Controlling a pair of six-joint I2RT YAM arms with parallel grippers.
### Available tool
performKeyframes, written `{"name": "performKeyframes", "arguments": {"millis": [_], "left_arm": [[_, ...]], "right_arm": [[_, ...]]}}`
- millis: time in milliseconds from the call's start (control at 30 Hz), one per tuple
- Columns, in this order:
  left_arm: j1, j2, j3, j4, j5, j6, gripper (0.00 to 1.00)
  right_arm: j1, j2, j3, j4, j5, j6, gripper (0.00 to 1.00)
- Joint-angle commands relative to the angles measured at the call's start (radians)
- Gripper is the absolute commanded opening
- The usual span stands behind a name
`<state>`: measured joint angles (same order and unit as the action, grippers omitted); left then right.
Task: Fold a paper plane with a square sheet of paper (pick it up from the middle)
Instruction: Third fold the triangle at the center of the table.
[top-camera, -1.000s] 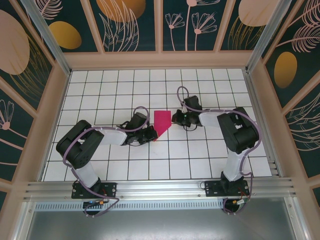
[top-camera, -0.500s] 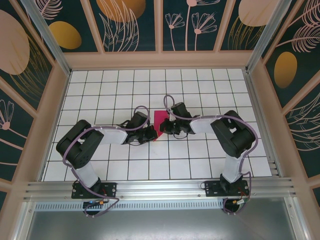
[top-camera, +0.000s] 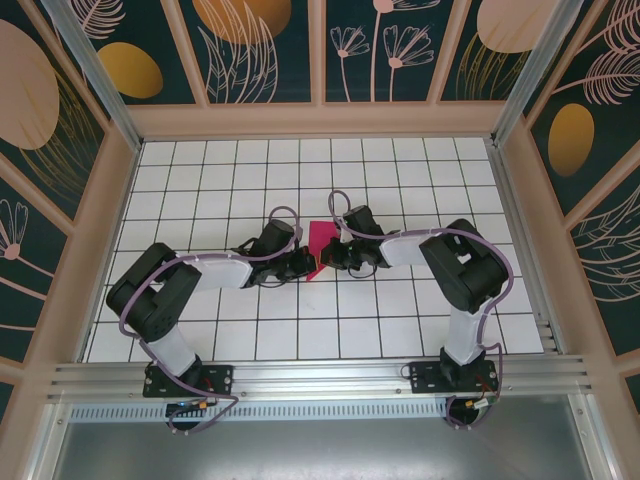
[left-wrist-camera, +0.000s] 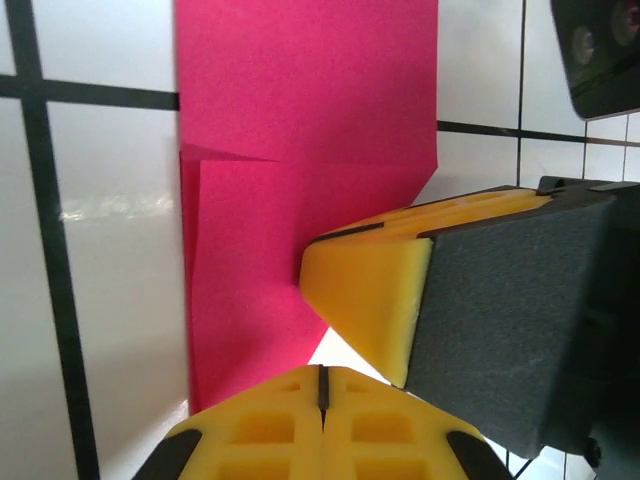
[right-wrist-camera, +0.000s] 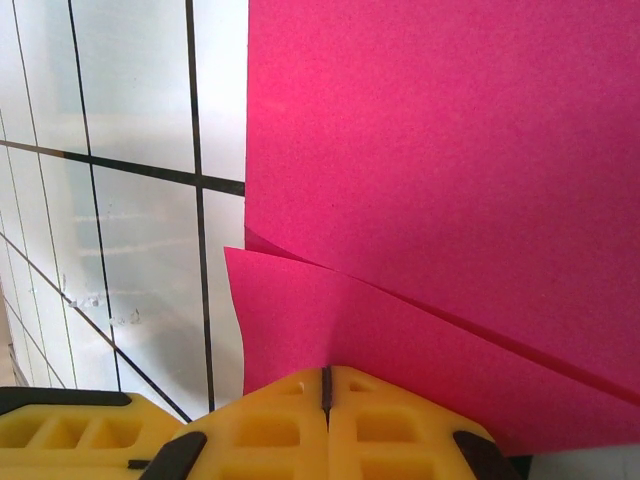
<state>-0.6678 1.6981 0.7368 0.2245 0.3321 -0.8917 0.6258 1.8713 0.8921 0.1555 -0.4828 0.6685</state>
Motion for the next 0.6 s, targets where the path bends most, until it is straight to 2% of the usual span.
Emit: {"name": "performKeyframes", "arguments": {"millis": [0, 133, 433, 567], "left_arm": [[0.003, 0.010, 0.007, 0.044, 0.014, 0.018, 0.05], [0.003, 0.070, -0.008, 0.063, 0.035, 0.004, 0.03], [0.001, 0.084, -0.076, 0.064, 0.091, 0.002, 0.00], [0.001, 0.053, -0.088, -0.044, 0.078, 0.067, 0.00]], "right_arm": [[-0.012, 0.053, -0.007, -0.052, 0.050, 0.006, 0.00], [-0.011, 0.055, -0.007, -0.056, 0.052, 0.007, 0.00], [-0.014, 0.075, 0.005, -0.092, 0.087, 0.020, 0.00], [-0.015, 0.083, 0.011, -0.114, 0.104, 0.023, 0.00]]}}
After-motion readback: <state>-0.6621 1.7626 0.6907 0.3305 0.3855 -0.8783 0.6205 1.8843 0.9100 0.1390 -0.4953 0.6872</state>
